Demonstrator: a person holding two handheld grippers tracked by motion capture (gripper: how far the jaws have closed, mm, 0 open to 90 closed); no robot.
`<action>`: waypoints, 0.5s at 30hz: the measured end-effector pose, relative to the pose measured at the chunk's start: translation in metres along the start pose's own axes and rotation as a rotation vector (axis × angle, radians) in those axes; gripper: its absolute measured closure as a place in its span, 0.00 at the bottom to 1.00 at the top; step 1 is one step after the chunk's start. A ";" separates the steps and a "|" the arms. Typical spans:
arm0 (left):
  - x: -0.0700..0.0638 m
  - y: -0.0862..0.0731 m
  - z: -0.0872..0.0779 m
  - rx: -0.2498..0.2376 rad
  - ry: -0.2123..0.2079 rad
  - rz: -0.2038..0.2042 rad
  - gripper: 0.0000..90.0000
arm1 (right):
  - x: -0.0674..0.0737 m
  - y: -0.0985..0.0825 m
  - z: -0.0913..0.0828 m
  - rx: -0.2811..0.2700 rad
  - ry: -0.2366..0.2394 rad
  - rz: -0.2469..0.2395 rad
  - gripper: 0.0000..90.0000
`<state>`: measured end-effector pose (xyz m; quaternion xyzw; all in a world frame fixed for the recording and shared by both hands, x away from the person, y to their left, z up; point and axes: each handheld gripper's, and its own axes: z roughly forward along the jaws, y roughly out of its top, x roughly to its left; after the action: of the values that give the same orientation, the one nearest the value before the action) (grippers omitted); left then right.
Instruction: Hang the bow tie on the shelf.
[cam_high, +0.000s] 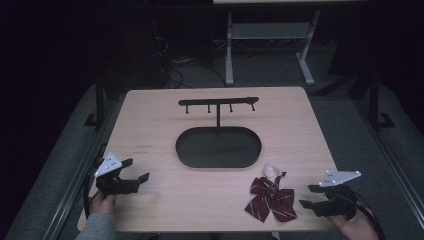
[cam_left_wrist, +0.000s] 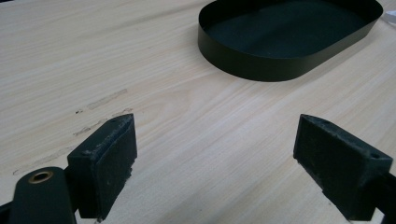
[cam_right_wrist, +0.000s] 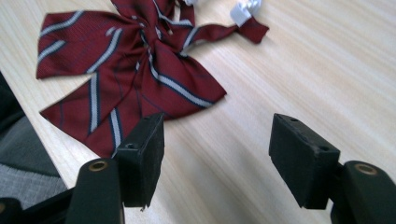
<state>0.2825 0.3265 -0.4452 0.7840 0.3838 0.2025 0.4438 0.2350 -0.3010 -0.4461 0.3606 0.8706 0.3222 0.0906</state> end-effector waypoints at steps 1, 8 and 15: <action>-0.001 0.000 0.000 -0.006 -0.001 -0.008 0.14 | 0.001 0.003 -0.001 -0.003 0.002 -0.007 0.39; -0.002 -0.001 0.002 0.002 -0.008 -0.006 0.14 | 0.003 0.012 -0.005 0.004 0.019 -0.016 0.40; -0.002 0.000 0.002 0.005 -0.008 0.006 0.14 | 0.004 0.029 -0.004 0.057 0.037 -0.040 0.42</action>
<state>0.2824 0.3237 -0.4458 0.7871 0.3804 0.1998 0.4426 0.2472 -0.2851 -0.4246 0.3396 0.8879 0.3020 0.0708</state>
